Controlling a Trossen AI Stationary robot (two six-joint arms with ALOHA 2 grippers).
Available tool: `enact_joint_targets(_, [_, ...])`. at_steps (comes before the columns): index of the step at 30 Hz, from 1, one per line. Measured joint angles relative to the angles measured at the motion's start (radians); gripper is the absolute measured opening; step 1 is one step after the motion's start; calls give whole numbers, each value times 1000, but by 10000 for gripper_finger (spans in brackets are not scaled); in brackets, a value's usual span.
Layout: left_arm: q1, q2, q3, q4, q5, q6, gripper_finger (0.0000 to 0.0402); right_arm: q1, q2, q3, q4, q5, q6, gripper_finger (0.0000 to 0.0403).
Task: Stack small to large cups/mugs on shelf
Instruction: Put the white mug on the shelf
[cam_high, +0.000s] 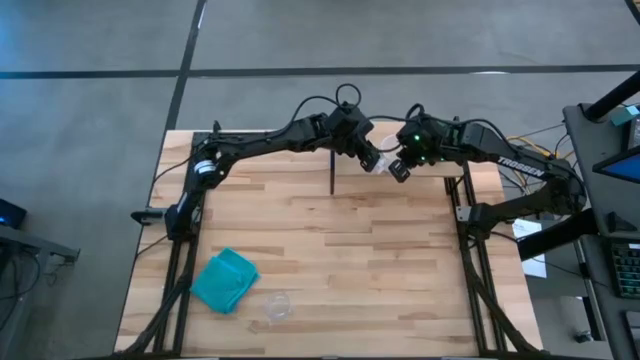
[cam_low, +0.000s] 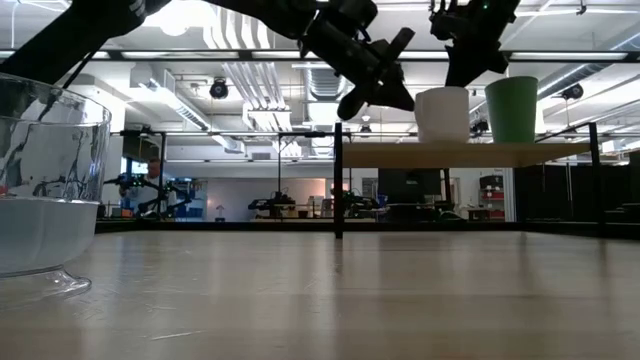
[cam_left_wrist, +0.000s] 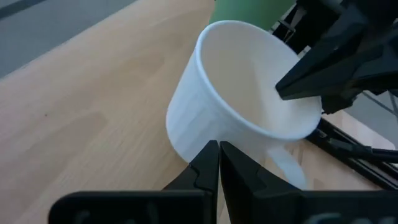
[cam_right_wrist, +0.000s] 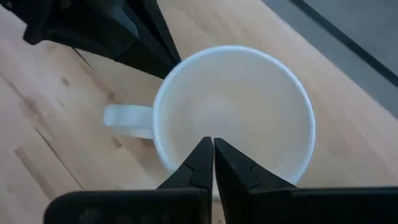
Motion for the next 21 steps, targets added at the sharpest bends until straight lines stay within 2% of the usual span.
enact_joint_targets(21, [20, 2, 0, 62, -7, -25, 0, -119, 0, 0, 43, 24, -122, 8])
